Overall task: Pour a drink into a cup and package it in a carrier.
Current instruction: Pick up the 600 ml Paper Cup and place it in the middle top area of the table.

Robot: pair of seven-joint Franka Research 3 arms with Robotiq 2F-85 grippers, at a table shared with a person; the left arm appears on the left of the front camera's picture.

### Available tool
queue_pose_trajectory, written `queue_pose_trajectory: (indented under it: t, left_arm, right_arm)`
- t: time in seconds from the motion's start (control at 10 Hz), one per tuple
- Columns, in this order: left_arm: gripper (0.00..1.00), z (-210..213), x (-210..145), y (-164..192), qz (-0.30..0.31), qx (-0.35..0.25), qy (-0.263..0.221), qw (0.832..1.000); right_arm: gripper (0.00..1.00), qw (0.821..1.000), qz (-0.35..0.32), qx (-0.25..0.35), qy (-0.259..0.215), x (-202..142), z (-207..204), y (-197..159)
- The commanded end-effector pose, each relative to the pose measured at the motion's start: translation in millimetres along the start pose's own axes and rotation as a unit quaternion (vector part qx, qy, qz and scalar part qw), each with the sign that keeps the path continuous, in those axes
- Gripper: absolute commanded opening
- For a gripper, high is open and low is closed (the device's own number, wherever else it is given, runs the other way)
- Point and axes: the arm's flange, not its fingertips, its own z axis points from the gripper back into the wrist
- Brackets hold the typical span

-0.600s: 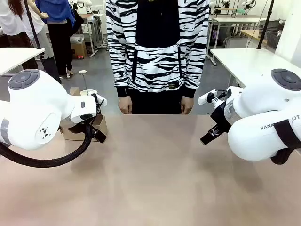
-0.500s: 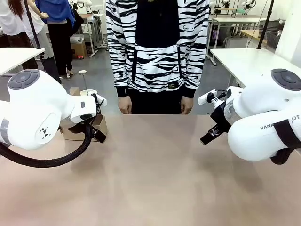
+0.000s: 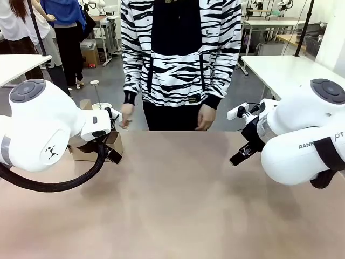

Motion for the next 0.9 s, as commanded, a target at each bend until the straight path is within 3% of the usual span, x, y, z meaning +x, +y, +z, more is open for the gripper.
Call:
queue_pose_trajectory:
  t: [0.0,0.3,0.5,0.8]
  left_arm:
    - [1.00,0.1,0.0,-0.1,0.000,0.000,0.000,1.000]
    - [1.00,0.1,0.0,-0.1,0.000,0.000,0.000,1.000]
    - [1.00,0.1,0.0,-0.1,0.000,0.000,0.000,1.000]
    - [1.00,0.1,0.0,-0.1,0.000,0.000,0.000,1.000]
  right_arm:
    - [1.00,1.000,0.000,0.000,0.000,0.0,0.0,0.0]
    - [1.00,1.000,0.000,0.000,0.000,0.0,0.0,0.0]
    - [1.00,1.000,-0.017,0.024,-0.006,33.2,55.2,-24.9]
    - [1.00,0.992,-0.002,0.111,-0.060,35.5,144.6,-92.0]
